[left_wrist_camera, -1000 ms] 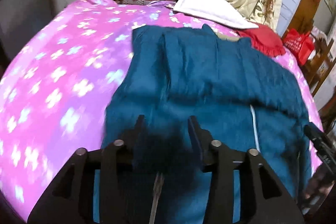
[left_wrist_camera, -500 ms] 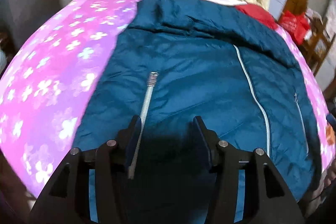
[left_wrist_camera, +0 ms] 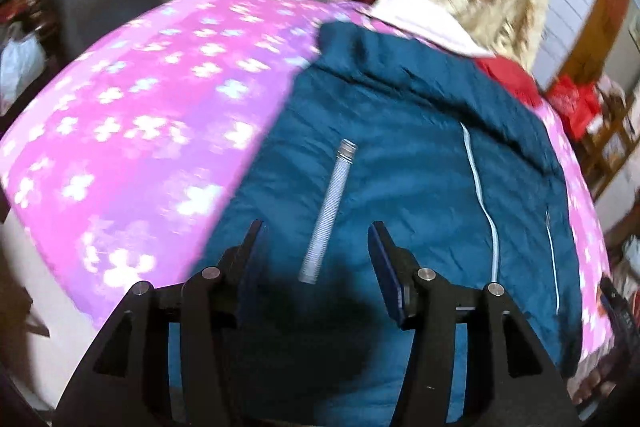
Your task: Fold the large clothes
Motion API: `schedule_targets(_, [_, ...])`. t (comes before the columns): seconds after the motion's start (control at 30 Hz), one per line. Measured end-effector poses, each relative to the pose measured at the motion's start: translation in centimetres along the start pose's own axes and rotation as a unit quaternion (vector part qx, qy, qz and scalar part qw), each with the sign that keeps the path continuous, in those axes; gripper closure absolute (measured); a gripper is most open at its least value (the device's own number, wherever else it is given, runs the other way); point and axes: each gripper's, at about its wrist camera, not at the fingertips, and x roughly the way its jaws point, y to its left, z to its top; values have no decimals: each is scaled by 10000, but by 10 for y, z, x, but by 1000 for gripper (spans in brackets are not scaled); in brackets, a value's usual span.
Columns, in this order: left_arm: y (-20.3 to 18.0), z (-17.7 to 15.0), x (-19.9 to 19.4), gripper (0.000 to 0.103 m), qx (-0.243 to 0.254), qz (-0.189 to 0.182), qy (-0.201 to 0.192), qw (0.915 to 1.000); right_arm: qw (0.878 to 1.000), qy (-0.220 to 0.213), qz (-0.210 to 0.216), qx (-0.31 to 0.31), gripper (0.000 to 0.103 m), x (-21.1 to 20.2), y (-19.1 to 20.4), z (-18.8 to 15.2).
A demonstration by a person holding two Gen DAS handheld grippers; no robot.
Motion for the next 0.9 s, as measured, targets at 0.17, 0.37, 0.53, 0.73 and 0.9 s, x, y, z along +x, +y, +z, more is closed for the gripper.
schedule_targets(0.17, [64,6,1,47,-567,244,52,9981,9984,220,16,524,34,1,-39,4])
schedule_targets(0.37, [93,0,26,47,-758,-185,471,9958,9927,718,416,874,38,29,-55,-4])
schedule_targets(0.53, [93,5,50,47,-852,-1151,822,9863,9894,874,712,918,38,47,-49,-19])
schedule_targets(0.73, [104,18,77,47,-1140,-1833,1112,9701,9898,1052,761,587,38,54,-32,-18])
schedule_targets(0.9, [115,30,92,34,-1464,-2558,1384,9455,9825,1305,1161,647,38,58,-34,-16])
